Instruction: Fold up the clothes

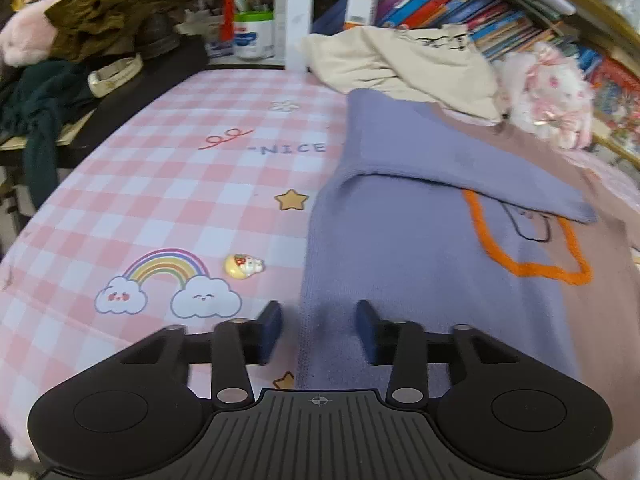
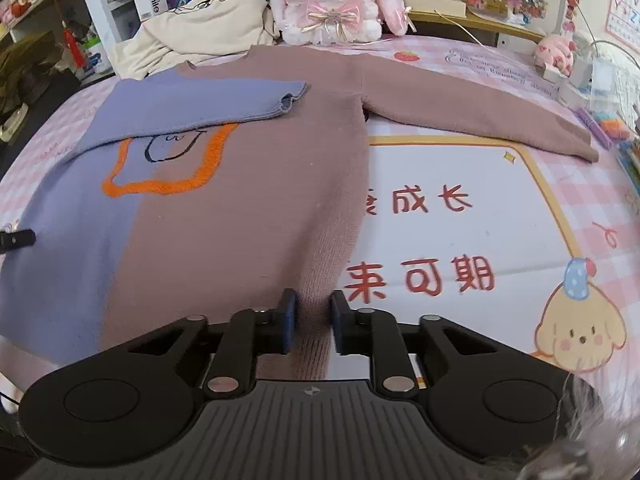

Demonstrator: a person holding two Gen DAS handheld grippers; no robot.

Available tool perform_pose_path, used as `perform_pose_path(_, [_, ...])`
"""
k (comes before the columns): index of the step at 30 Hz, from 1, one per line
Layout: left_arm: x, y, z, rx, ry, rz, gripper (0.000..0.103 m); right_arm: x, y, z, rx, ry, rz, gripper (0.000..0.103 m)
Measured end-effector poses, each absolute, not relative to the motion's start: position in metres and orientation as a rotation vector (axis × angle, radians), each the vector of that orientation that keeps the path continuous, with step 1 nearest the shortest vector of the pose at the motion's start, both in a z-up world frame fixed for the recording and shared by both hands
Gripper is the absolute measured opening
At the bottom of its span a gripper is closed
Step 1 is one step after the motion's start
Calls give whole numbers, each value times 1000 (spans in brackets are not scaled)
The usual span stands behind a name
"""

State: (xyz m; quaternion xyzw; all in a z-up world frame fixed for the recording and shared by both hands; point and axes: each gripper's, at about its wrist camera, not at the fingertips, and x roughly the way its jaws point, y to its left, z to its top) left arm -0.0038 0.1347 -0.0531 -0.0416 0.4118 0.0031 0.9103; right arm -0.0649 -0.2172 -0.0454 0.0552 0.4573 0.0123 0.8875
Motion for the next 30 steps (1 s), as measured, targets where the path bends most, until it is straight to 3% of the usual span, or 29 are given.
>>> perform_pose_path(4, [-8, 141, -53, -78, 844, -30, 9, -66, -208, -44, 110, 955, 31, 14])
perform_pose_path(22, [-29, 145, -49, 21, 876, -81, 9, -78, -201, -41, 70, 974, 46, 15])
perform_pose_path(24, [-28, 146, -48, 25, 871, -74, 14, -79, -199, -41, 60, 971, 38, 19])
perform_pose_path(26, [-29, 145, -44, 36, 852, -66, 14, -80, -200, -40, 62, 962, 31, 32])
perform_pose_path(28, [-30, 142, -39, 56, 825, -75, 23, -81, -201, -38, 71, 946, 24, 42])
perform_pose_path(30, [-31, 136, -34, 77, 791, -89, 38, -83, -201, -35, 73, 918, 10, 52])
